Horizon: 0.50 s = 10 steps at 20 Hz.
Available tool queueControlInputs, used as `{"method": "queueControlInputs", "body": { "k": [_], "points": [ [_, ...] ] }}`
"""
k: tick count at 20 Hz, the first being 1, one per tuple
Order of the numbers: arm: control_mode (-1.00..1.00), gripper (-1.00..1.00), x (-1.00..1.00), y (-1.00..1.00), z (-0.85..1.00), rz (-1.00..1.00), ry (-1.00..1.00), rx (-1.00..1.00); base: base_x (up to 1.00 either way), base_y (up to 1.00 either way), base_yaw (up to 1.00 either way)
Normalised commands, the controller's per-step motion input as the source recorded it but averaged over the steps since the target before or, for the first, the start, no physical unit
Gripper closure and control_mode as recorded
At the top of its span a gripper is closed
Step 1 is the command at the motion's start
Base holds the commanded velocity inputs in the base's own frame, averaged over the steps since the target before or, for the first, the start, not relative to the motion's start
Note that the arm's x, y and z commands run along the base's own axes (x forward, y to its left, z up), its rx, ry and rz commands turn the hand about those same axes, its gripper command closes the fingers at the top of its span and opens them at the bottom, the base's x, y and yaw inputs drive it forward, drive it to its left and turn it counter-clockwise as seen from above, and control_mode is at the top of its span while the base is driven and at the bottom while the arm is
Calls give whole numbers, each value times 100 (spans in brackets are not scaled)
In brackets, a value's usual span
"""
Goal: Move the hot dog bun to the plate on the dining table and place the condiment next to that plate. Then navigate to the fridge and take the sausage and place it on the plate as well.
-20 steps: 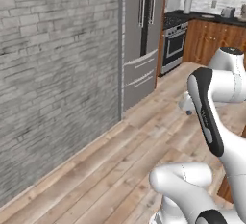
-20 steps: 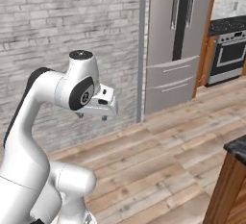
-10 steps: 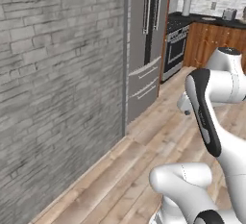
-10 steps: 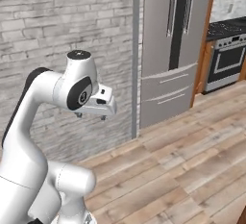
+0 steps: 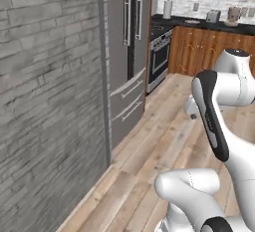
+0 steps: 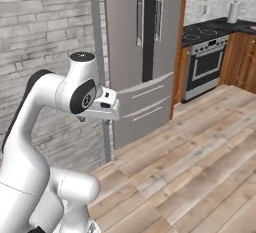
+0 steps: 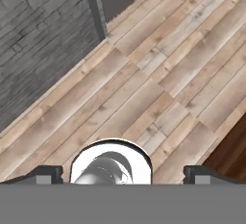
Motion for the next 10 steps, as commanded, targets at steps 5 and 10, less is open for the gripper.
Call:
{"method": "queueControlInputs", "body": {
  "k": [5, 10],
  "points": [
    [100, -100, 0, 0, 0, 0, 0, 0, 100, -6, -25],
    [100, -100, 0, 0, 0, 0, 0, 0, 100, 0, -19]
  ]
}}
